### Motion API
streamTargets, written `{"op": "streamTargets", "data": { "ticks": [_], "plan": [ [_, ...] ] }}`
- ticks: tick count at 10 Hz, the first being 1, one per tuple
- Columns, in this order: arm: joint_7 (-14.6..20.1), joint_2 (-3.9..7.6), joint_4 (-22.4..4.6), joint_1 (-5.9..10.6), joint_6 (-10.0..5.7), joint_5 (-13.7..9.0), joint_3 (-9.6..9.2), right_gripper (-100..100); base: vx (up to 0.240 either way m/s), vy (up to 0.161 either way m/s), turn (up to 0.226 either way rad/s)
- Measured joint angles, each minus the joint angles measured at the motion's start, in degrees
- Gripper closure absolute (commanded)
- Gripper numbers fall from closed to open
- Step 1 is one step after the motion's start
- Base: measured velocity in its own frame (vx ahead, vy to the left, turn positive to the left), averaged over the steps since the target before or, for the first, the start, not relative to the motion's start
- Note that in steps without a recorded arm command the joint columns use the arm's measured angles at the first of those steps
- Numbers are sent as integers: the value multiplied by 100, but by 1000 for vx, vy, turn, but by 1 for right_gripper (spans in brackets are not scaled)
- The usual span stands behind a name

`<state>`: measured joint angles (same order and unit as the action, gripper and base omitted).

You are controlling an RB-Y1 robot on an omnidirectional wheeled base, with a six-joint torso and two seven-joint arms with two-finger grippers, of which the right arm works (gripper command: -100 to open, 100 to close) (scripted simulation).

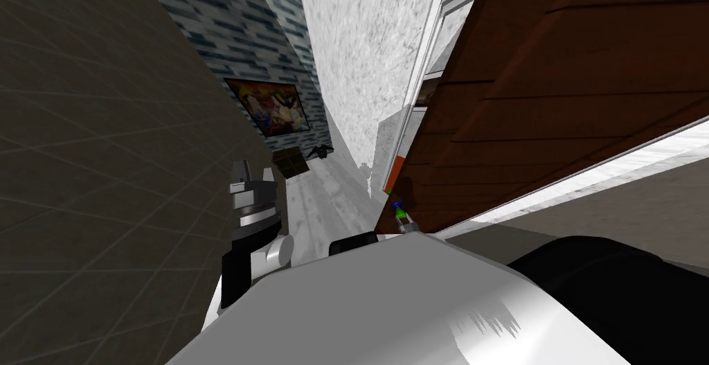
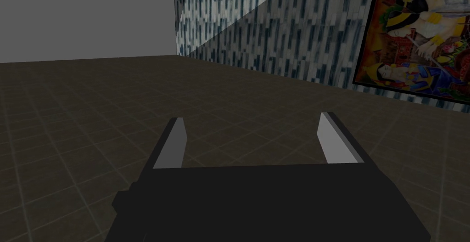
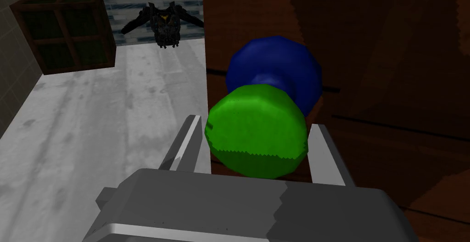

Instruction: Pull the door open

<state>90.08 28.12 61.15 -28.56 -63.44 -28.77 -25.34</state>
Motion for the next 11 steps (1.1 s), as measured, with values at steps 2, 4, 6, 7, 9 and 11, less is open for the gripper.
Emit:
{"op": "streamTargets", "data": {
  "ticks": [2, 4, 6, 7, 9, 11],
  "plan": [
    [50, 9, -151, -56, -289, 46, -44, 100, -170, -6, 94],
    [68, 35, -150, -133, -385, 57, -58, 100, -160, 25, -10],
    [96, 42, -199, -225, -501, 77, -99, 100, -160, 16, -102],
    [88, 42, -135, -277, -493, 90, -131, 100, -76, -4, -42],
    [34, -18, -100, -348, -545, 81, -164, -100, -67, -107, 330],
    [-132, -188, -23, -506, -743, 38, -229, -100, -40, -100, 178]
  ]
}}
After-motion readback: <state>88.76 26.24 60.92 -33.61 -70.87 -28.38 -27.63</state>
